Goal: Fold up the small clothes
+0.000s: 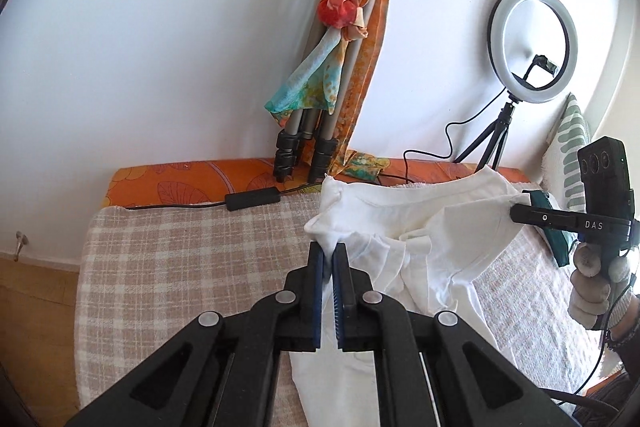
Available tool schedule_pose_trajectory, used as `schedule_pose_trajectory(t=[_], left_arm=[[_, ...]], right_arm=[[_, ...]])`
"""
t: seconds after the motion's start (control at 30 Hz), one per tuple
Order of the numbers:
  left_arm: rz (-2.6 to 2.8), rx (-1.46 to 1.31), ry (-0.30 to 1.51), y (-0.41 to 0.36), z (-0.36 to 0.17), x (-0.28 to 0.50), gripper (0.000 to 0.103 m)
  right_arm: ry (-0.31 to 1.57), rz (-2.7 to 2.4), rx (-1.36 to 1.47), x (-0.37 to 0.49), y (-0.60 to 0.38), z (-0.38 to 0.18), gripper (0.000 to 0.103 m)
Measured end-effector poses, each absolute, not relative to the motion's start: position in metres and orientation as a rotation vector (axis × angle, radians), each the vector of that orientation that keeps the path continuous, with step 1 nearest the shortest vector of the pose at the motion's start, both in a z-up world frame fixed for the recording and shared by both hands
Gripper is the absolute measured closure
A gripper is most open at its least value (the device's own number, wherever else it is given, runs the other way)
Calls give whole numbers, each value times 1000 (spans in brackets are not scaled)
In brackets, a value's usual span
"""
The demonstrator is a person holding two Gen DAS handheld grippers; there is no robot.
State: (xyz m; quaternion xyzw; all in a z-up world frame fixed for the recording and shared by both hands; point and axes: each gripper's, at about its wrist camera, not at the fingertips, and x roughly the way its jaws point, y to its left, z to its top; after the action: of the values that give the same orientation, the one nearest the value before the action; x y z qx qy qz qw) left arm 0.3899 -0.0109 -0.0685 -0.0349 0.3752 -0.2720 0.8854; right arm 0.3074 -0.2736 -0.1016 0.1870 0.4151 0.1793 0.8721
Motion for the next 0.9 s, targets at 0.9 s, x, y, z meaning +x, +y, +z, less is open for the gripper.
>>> schedule_pose_trajectory(t=[0.9], left_arm=[[-527, -18, 892, 61, -123, 182, 84]], right_arm=[[963, 342, 200, 76, -216, -146, 102]])
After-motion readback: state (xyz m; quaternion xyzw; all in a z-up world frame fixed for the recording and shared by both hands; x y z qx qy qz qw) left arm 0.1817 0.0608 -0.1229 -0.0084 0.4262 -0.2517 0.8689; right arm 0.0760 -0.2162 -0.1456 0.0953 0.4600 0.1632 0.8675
